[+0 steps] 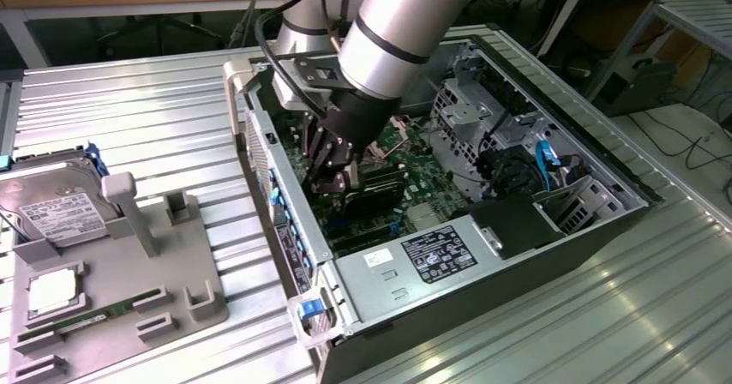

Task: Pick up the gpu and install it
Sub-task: 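Press down on the gpu until it lock into place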

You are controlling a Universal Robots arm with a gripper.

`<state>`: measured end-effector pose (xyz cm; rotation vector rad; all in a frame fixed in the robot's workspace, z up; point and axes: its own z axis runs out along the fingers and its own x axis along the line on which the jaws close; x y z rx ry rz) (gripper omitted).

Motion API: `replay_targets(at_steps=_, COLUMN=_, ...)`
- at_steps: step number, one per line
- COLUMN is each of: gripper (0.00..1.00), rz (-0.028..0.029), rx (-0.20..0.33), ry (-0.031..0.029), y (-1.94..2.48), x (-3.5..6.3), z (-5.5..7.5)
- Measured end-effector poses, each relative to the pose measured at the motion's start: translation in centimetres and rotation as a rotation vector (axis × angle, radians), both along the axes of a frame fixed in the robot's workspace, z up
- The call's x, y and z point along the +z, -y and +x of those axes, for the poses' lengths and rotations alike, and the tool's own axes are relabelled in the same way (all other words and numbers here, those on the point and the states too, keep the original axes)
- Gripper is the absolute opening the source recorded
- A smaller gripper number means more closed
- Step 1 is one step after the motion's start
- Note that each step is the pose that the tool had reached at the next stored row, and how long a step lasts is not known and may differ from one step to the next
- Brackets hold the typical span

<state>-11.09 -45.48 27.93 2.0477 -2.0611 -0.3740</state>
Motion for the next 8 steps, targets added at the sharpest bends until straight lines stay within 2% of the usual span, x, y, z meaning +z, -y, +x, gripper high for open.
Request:
replay_targets(at_steps=2, gripper=0.11, rz=-0.002, rx=0.002, ry=0.0, y=-0.16, x=-0.76, z=0.08)
replay_targets(at_steps=8, gripper=0.11, rz=-0.0032, rx=0.003, ry=-0.0003, y=-0.42, x=-1.21, z=0.08)
